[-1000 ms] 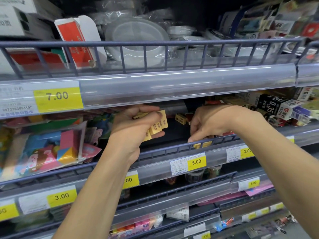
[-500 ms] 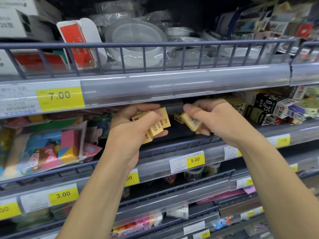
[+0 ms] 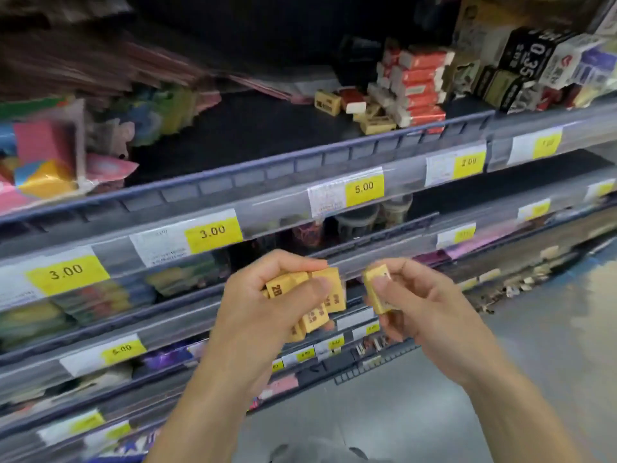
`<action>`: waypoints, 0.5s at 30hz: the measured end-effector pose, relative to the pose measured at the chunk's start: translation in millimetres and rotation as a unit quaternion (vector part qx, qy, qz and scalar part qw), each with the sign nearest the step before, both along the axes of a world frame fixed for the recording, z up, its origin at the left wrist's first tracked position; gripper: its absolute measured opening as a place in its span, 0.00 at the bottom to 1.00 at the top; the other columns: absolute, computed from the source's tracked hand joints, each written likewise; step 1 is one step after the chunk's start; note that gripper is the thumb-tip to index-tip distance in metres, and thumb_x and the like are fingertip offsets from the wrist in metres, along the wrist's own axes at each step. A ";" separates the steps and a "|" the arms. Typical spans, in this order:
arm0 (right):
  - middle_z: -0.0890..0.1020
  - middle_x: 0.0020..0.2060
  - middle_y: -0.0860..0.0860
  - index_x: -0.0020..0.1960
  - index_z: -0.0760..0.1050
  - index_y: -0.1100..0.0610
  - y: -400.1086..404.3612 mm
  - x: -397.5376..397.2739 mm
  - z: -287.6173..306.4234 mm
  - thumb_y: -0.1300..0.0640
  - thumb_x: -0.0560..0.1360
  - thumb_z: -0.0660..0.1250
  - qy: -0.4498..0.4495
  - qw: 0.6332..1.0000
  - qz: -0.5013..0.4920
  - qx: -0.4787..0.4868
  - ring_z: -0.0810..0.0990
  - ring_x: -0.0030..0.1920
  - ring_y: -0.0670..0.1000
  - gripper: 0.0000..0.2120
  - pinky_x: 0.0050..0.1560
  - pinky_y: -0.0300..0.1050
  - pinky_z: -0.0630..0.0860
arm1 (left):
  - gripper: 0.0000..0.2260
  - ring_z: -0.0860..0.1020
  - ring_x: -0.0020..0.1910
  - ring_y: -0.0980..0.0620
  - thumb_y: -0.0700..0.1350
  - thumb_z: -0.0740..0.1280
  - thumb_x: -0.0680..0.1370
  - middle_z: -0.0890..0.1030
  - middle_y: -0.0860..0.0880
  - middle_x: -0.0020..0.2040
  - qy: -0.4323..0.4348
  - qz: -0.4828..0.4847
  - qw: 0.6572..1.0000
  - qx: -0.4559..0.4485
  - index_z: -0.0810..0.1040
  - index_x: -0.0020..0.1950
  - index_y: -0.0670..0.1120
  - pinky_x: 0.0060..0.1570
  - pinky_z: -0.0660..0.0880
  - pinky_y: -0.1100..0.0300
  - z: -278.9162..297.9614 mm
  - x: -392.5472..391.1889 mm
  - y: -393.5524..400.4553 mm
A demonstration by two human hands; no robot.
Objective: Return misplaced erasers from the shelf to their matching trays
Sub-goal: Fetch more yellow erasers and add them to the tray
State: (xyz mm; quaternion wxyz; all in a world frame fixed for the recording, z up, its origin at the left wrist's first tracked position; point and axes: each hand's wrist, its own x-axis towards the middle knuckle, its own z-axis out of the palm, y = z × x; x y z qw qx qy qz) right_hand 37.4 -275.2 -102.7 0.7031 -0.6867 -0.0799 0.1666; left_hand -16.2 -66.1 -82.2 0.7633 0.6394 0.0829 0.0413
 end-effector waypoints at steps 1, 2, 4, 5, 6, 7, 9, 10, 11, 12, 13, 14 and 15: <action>0.79 0.36 0.55 0.51 0.81 0.55 -0.3 -9.1 -17.9 0.52 0.76 0.73 0.018 1.000 -0.011 -0.011 0.72 0.29 0.54 0.08 0.27 0.44 0.65 | 0.15 0.87 0.41 0.43 0.53 0.79 0.62 0.88 0.45 0.42 0.031 0.002 1.000 0.000 0.88 0.46 0.50 0.38 0.84 0.50 -17.2 -4.5 0.4; 0.78 0.35 0.54 0.51 0.80 0.56 -0.2 -17.9 -35.4 0.54 0.77 0.72 0.036 0.999 -0.021 -0.016 0.72 0.29 0.54 0.06 0.27 0.44 0.67 | 0.15 0.87 0.42 0.44 0.54 0.79 0.62 0.88 0.47 0.43 0.065 0.006 0.998 0.005 0.88 0.46 0.51 0.40 0.84 0.48 -33.9 -9.5 0.4; 0.78 0.34 0.54 0.52 0.79 0.59 -0.8 -35.4 -66.9 0.58 0.78 0.70 0.070 0.996 -0.037 -0.030 0.71 0.29 0.53 0.05 0.28 0.43 0.68 | 0.14 0.87 0.42 0.47 0.54 0.79 0.63 0.88 0.50 0.45 0.133 0.011 0.991 0.021 0.87 0.46 0.53 0.43 0.84 0.47 -69.2 -20.6 2.4; 0.77 0.35 0.56 0.53 0.79 0.60 -2.0 -44.4 -81.0 0.59 0.78 0.69 0.085 0.995 -0.041 -0.045 0.70 0.29 0.53 0.05 0.28 0.43 0.68 | 0.10 0.88 0.41 0.48 0.51 0.80 0.66 0.88 0.49 0.46 0.159 0.014 0.987 0.015 0.87 0.45 0.53 0.40 0.84 0.50 -87.1 -27.0 4.7; 0.77 0.35 0.57 0.54 0.78 0.60 -3.2 -53.1 -93.9 0.59 0.79 0.69 0.099 0.992 -0.043 -0.065 0.70 0.30 0.53 0.05 0.30 0.44 0.69 | 0.06 0.88 0.42 0.46 0.46 0.80 0.70 0.88 0.47 0.47 0.183 0.018 0.983 0.002 0.87 0.45 0.51 0.37 0.84 0.53 -103.1 -33.6 6.9; 0.78 0.36 0.58 0.54 0.78 0.59 -5.4 -61.9 -105.6 0.59 0.79 0.68 0.115 0.989 -0.043 -0.088 0.71 0.30 0.54 0.05 0.32 0.45 0.69 | 0.04 0.88 0.43 0.44 0.42 0.79 0.73 0.88 0.45 0.47 0.207 0.021 0.978 -0.007 0.87 0.45 0.50 0.36 0.83 0.55 -118.7 -40.7 9.7; 0.81 0.36 0.57 0.53 0.78 0.59 -11.1 -77.6 -127.0 0.59 0.79 0.69 0.153 0.980 -0.054 -0.118 0.72 0.31 0.54 0.05 0.34 0.48 0.70 | 0.06 0.88 0.44 0.42 0.38 0.77 0.75 0.88 0.43 0.47 0.254 0.032 0.966 -0.013 0.88 0.45 0.49 0.39 0.84 0.51 -146.6 -56.4 14.7; 0.81 0.36 0.56 0.54 0.78 0.60 -14.6 -84.3 -136.6 0.60 0.79 0.69 0.173 0.975 -0.062 -0.128 0.73 0.30 0.54 0.05 0.33 0.48 0.70 | 0.06 0.87 0.43 0.43 0.37 0.76 0.75 0.88 0.43 0.47 0.275 0.043 0.960 -0.013 0.88 0.44 0.48 0.39 0.84 0.51 -156.8 -64.9 15.9; 0.82 0.36 0.55 0.54 0.78 0.61 -18.4 -90.1 -145.1 0.61 0.79 0.69 0.192 0.969 -0.067 -0.139 0.73 0.30 0.53 0.05 0.32 0.47 0.71 | 0.06 0.87 0.42 0.44 0.36 0.76 0.75 0.88 0.45 0.46 0.291 0.056 0.955 -0.015 0.88 0.44 0.47 0.38 0.84 0.51 -166.3 -73.6 17.0; 0.82 0.36 0.55 0.54 0.79 0.61 -22.2 -95.0 -152.7 0.61 0.79 0.69 0.208 0.964 -0.067 -0.151 0.74 0.30 0.53 0.05 0.32 0.46 0.72 | 0.06 0.87 0.41 0.45 0.35 0.76 0.75 0.88 0.46 0.46 0.306 0.070 0.949 -0.020 0.88 0.44 0.45 0.37 0.84 0.52 -173.5 -82.3 17.3; 0.82 0.36 0.55 0.53 0.80 0.59 -25.9 -98.9 -159.1 0.61 0.79 0.69 0.222 0.960 -0.062 -0.161 0.74 0.30 0.52 0.04 0.32 0.46 0.72 | 0.06 0.87 0.40 0.46 0.34 0.76 0.75 0.88 0.47 0.45 0.319 0.086 0.943 -0.027 0.88 0.44 0.45 0.37 0.84 0.52 -179.6 -91.3 17.6; 0.83 0.37 0.56 0.53 0.80 0.58 -28.9 -101.6 -164.9 0.60 0.79 0.69 0.233 0.956 -0.052 -0.168 0.75 0.30 0.52 0.04 0.32 0.46 0.73 | 0.06 0.87 0.39 0.47 0.34 0.76 0.75 0.88 0.46 0.44 0.331 0.102 0.937 -0.032 0.88 0.44 0.45 0.37 0.84 0.52 -183.8 -100.5 17.3; 0.83 0.38 0.56 0.53 0.81 0.57 -31.4 -103.2 -169.7 0.60 0.79 0.69 0.240 0.954 -0.040 -0.175 0.75 0.30 0.52 0.04 0.33 0.46 0.73 | 0.06 0.86 0.38 0.47 0.34 0.76 0.75 0.87 0.45 0.43 0.341 0.116 0.932 -0.035 0.88 0.44 0.45 0.37 0.84 0.52 -187.9 -109.5 16.9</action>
